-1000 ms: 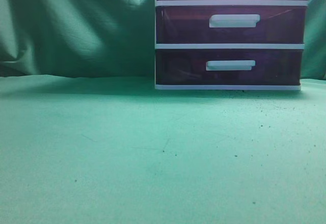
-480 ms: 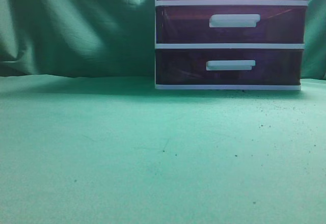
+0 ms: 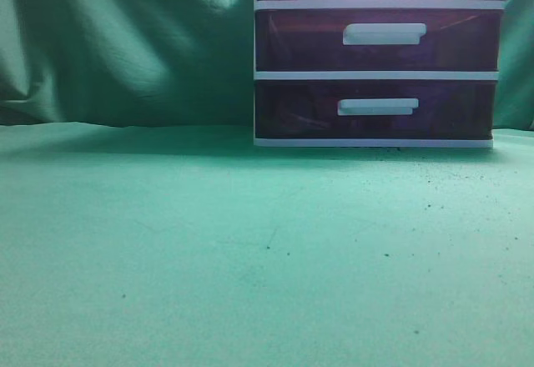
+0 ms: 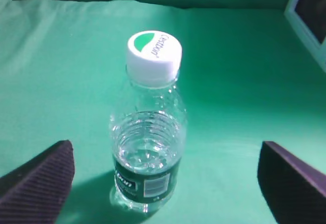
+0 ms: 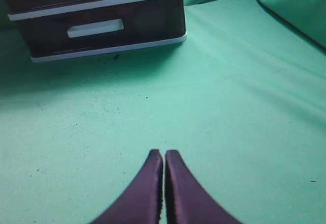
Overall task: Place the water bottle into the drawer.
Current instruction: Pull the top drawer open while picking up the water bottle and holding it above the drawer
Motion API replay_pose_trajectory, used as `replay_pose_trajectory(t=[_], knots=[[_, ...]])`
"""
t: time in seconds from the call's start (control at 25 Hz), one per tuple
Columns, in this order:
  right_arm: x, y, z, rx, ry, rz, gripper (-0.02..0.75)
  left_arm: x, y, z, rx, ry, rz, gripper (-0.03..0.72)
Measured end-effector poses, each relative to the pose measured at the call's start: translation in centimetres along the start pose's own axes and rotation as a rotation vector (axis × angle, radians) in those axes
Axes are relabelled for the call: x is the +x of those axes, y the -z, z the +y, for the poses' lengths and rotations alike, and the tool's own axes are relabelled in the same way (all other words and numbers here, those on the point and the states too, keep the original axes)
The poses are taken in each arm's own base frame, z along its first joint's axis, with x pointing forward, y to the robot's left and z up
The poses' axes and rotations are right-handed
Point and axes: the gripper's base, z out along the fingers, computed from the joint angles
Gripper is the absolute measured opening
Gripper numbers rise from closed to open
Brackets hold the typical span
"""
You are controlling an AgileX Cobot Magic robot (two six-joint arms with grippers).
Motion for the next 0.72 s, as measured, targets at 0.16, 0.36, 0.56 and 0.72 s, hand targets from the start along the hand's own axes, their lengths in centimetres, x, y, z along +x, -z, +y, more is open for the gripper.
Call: replay_pose_trajectory(t=[0.16, 0.36, 0.56, 0.72], knots=[[0.0, 0.0, 0.0, 0.0, 0.0, 0.0, 0.0, 0.1, -2.9, 0.0, -0.011, 0.013, 0.06, 0.642], [0.0, 0.0, 0.0, 0.0, 0.0, 0.0, 0.0, 0.8, -6.6, 0.3, -0.034, 0.025, 0.138, 0.642], [0.0, 0.0, 0.0, 0.0, 0.0, 0.0, 0.0, 1.3, -8.7, 0.5, -0.046, 0.022, 0.1, 0.539], [0.0, 0.0, 0.0, 0.0, 0.0, 0.0, 0.0, 1.4, -9.1, 0.5, -0.049, 0.02, 0.077, 0.376]])
